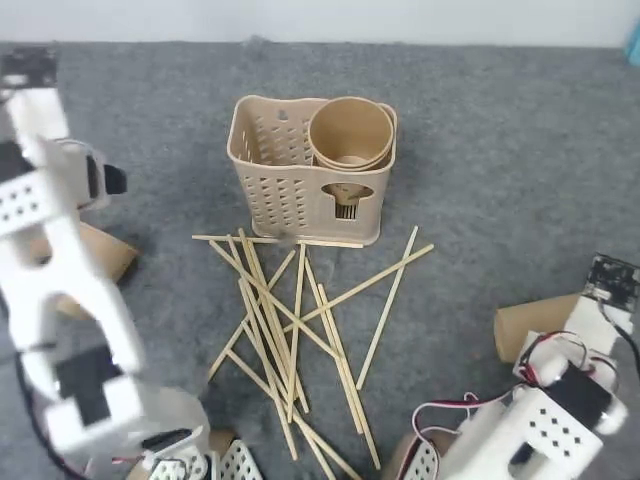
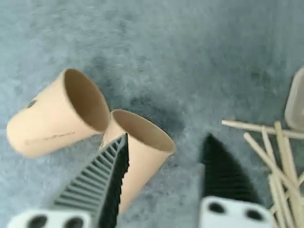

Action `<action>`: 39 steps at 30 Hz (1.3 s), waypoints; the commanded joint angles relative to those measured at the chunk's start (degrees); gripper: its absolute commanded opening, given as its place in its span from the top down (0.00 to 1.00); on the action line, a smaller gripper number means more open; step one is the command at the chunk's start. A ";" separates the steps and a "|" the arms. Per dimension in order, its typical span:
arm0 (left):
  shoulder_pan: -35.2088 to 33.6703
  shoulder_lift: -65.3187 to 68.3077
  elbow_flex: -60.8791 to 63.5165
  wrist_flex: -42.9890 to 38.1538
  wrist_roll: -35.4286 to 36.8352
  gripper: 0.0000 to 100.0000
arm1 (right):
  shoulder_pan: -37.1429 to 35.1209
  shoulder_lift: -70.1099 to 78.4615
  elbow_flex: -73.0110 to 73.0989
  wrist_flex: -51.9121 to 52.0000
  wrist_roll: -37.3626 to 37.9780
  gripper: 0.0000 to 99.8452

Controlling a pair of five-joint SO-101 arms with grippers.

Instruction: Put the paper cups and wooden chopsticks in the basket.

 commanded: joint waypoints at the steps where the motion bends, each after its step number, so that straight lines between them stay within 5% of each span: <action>1: 2.02 9.49 -12.18 4.75 -9.67 0.97 | -0.57 0.13 6.68 -7.34 -2.99 0.99; 8: 2.46 21.45 -23.16 6.95 -15.12 0.96 | -4.79 -1.71 9.85 -8.40 -2.81 0.99; 19: 0.44 31.91 -23.25 13.54 -21.19 0.96 | -5.05 -5.67 11.34 -7.96 -2.73 0.99; 28: -8.53 24.26 -22.02 13.36 -26.99 0.96 | -5.05 -5.76 11.34 -7.96 -2.73 0.99; 39: -16.00 5.54 2.42 13.36 -40.44 0.96 | -5.14 -5.76 11.34 -8.13 -2.73 0.99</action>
